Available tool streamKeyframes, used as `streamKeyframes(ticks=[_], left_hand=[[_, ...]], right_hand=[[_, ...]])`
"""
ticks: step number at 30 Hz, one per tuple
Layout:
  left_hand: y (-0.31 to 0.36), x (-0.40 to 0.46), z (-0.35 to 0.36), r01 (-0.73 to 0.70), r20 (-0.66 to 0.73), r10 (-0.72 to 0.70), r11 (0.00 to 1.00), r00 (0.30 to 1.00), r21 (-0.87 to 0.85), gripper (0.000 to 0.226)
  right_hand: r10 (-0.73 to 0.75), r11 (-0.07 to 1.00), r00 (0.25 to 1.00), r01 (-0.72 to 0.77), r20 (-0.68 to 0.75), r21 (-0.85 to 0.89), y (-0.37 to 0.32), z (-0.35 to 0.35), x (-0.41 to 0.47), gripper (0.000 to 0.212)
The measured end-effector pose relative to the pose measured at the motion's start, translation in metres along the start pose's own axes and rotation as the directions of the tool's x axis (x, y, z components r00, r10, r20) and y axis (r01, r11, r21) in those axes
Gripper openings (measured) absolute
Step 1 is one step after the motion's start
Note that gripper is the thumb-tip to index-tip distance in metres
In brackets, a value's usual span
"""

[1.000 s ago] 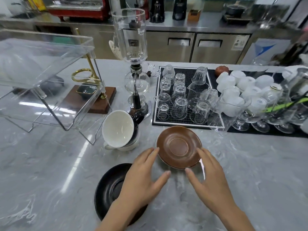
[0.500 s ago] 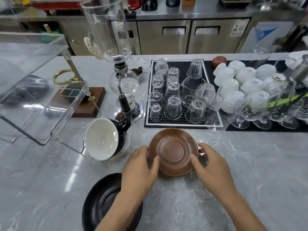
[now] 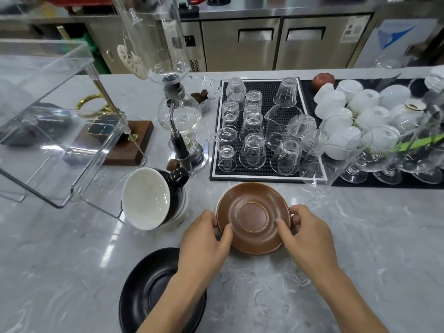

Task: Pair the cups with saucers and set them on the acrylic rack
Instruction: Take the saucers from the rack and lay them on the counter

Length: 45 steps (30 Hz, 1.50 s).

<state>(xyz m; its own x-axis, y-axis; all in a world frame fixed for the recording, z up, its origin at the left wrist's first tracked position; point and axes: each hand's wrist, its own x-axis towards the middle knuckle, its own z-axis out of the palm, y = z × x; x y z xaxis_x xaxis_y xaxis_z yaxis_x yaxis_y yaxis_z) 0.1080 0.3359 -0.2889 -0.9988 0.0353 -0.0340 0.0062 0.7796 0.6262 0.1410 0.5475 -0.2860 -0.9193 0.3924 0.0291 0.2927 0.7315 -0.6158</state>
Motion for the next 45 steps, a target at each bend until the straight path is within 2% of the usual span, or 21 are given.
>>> streamKeyframes(ticks=[4,7,15,23,26,29,34,45], left_hand=[[0.001,-0.002,0.003,0.011,-0.016,-0.011,0.999,1.0,-0.05,0.033],[0.004,-0.006,0.003,0.008,-0.04,-0.013,0.993,0.999,-0.118,0.032],[0.012,-0.03,-0.012,0.009,-0.126,-0.052,0.947,0.991,-0.321,0.03],[0.005,-0.065,-0.025,0.142,0.037,-0.14,0.892,0.989,-0.43,0.027],[0.001,-0.077,-0.03,0.136,0.045,-0.129,0.899,0.991,-0.415,0.028],[0.0,-0.089,-0.031,0.091,0.028,-0.087,0.926,0.996,-0.366,0.029],[-0.003,-0.107,-0.03,0.098,0.064,-0.081,0.93,0.995,-0.354,0.028],[-0.007,-0.129,-0.031,0.041,0.125,-0.022,0.988,0.992,-0.15,0.036]], right_hand=[[0.027,0.999,1.0,-0.027,-0.006,0.041,0.0,-0.002,-0.001,0.018],[0.063,0.988,0.998,-0.06,-0.022,0.145,0.0,-0.004,-0.005,0.013],[0.074,0.942,0.995,-0.046,-0.073,0.333,0.0,-0.024,-0.032,0.02],[0.091,0.909,0.994,-0.058,-0.061,0.412,0.006,-0.031,-0.069,0.033],[0.084,0.902,0.995,-0.051,-0.058,0.429,0.005,-0.031,-0.084,0.036],[0.101,0.905,0.993,-0.064,-0.065,0.42,0.007,-0.03,-0.1,0.03],[0.148,0.911,0.988,-0.117,-0.048,0.395,0.015,-0.031,-0.123,0.024],[0.166,0.97,0.986,-0.169,0.031,0.176,0.023,-0.04,-0.15,0.023]])
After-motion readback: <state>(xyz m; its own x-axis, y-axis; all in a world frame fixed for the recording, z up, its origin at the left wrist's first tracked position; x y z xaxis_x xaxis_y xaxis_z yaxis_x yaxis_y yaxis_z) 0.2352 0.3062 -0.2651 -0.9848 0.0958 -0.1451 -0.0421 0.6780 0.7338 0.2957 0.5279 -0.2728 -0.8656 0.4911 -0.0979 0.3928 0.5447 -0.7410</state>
